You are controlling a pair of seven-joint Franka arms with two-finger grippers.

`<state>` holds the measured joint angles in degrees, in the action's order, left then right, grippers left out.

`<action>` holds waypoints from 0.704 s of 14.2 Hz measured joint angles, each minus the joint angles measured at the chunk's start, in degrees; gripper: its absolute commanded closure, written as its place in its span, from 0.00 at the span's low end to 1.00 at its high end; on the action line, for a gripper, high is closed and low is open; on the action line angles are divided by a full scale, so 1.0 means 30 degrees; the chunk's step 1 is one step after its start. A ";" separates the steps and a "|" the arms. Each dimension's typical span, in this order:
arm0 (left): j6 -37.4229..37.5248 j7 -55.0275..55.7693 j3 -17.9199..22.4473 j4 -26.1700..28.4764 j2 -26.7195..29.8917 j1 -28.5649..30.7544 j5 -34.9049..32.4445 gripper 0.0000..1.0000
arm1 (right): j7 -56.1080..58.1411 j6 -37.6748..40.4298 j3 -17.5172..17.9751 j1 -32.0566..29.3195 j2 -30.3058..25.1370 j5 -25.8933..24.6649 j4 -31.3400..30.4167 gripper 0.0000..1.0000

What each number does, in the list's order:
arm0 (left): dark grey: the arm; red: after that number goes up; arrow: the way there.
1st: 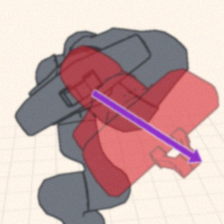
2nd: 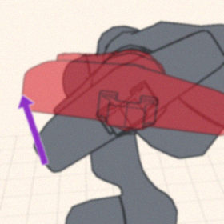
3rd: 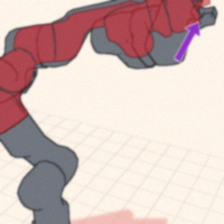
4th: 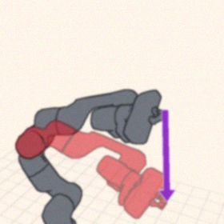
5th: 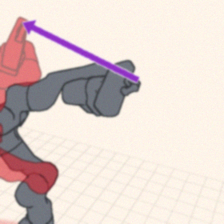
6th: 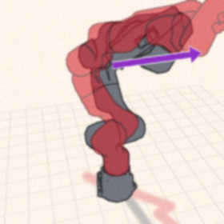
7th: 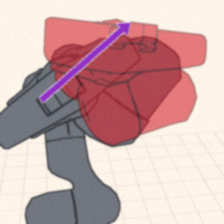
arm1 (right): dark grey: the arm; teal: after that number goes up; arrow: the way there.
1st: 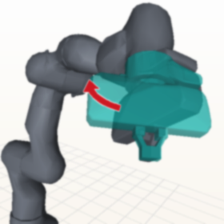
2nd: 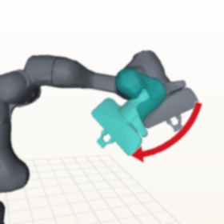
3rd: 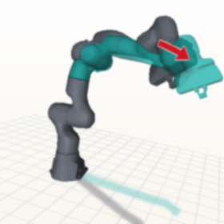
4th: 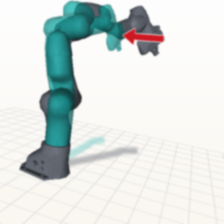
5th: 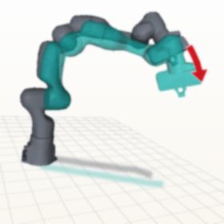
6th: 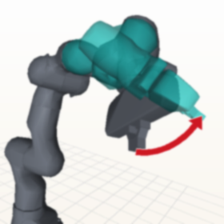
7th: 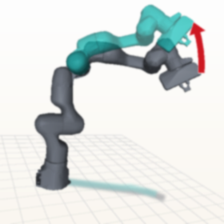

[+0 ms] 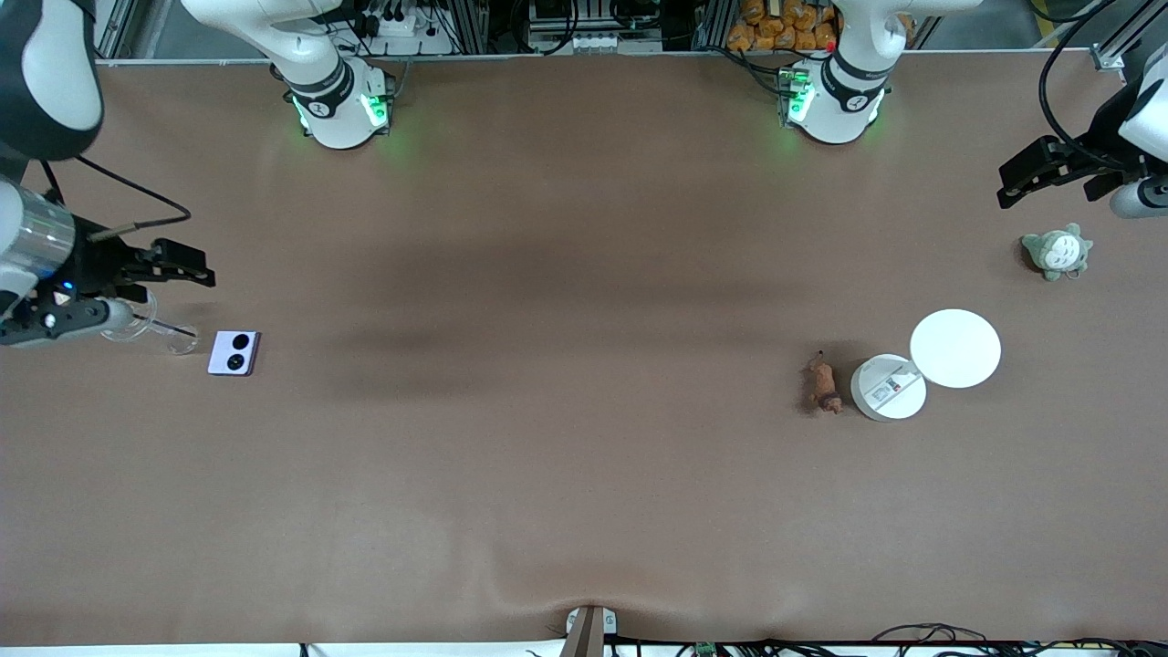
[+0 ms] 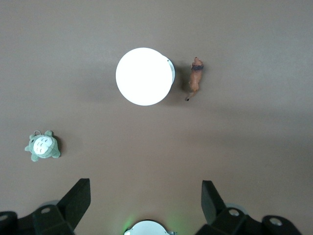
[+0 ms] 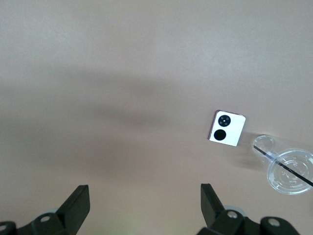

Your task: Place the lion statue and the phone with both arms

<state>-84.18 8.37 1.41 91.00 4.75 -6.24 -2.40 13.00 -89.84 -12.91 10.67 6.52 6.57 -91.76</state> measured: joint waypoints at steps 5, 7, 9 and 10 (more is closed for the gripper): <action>0.0081 -0.0004 -0.0448 0.0014 0.0001 0.0004 0.0008 0.00 | -0.1134 0.0530 0.2352 -0.2652 -0.0580 -0.1197 0.0365 0.00; 0.0099 -0.0004 -0.0439 0.0015 0.0007 0.0021 0.0008 0.00 | -0.2131 0.1439 0.3696 -0.3467 -0.1484 -0.1853 0.0555 0.00; 0.0204 -0.0004 -0.0421 0.0015 0.0107 0.0037 0.0008 0.00 | -0.2727 0.2347 0.4193 -0.3596 -0.2462 -0.1977 0.0577 0.00; 0.0277 -0.0004 -0.0406 0.0014 0.0201 0.0049 0.0008 0.00 | -0.2795 0.2508 0.4341 -0.3782 -0.2776 -0.1981 0.0577 0.00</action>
<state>-83.35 8.36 0.20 91.04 5.35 -6.10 -2.37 4.61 -82.31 0.11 -0.67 -1.81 0.63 -90.03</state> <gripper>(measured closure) 0.000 0.000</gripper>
